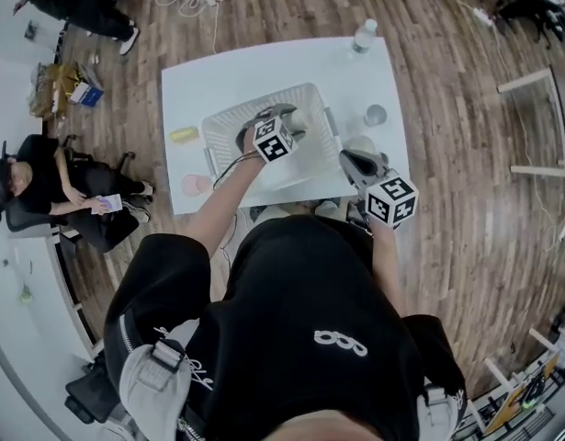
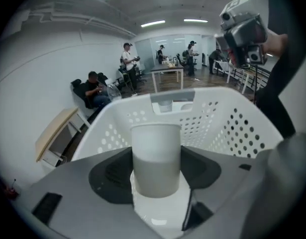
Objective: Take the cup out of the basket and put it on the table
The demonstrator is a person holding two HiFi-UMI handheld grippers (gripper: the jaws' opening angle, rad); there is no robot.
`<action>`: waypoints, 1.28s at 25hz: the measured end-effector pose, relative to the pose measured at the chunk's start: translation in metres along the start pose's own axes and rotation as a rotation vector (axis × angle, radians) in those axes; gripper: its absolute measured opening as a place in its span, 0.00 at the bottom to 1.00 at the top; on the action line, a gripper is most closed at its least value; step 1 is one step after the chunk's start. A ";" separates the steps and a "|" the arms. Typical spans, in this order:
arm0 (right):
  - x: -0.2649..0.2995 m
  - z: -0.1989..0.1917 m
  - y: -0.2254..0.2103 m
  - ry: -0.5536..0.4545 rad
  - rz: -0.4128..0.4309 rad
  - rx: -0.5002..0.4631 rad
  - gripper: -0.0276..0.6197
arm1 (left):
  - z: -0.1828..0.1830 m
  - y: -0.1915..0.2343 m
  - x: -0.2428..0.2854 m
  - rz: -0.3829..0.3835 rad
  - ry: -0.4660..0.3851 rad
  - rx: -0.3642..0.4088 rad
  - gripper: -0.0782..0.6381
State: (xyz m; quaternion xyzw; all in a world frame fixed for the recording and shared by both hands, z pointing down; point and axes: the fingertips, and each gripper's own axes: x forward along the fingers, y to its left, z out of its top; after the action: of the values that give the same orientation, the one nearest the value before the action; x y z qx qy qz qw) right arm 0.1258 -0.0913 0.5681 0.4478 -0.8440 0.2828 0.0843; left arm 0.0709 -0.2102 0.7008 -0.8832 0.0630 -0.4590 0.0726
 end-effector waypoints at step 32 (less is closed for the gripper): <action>0.028 0.053 0.025 0.084 0.501 -0.290 0.08 | 0.021 -0.070 -0.256 0.806 -0.491 -0.647 0.50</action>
State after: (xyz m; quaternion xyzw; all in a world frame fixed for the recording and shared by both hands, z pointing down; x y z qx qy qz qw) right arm 0.0951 -0.1295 0.5257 0.1965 -0.9557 0.1894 0.1101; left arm -0.0547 -0.0940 0.4965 -0.8474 0.5134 -0.1340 -0.0198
